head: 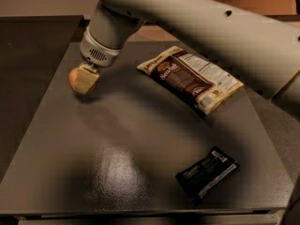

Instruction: Pick orange

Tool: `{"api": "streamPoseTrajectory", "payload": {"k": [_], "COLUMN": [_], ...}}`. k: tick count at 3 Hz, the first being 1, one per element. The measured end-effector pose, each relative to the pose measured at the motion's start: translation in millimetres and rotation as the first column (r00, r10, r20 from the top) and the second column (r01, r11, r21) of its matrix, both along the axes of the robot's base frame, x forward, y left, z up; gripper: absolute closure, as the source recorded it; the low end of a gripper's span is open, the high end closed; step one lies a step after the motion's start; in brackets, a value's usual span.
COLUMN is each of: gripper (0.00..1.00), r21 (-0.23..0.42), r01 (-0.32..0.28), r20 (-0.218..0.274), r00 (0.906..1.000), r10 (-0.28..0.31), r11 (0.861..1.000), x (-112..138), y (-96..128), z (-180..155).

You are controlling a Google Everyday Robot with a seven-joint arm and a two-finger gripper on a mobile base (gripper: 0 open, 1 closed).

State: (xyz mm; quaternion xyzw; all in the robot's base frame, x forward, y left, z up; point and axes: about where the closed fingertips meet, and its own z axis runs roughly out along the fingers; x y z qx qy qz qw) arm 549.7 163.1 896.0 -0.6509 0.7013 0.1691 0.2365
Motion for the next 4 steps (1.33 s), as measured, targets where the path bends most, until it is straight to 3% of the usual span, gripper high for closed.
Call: {"api": "streamPoseTrajectory", "payload": {"k": [2,4], "gripper": [1.0,1.0], "r21": [-0.006,0.008], "r01": [-0.094,-0.208], "r20": [0.029,0.059], "r00": [0.9951,0.9765], "r10": [0.095,0.207], "r11": [0.996,0.978], "x": [-15.6,-33.2], "y": [-23.8,-34.4], "z": [63.0,102.2]}}
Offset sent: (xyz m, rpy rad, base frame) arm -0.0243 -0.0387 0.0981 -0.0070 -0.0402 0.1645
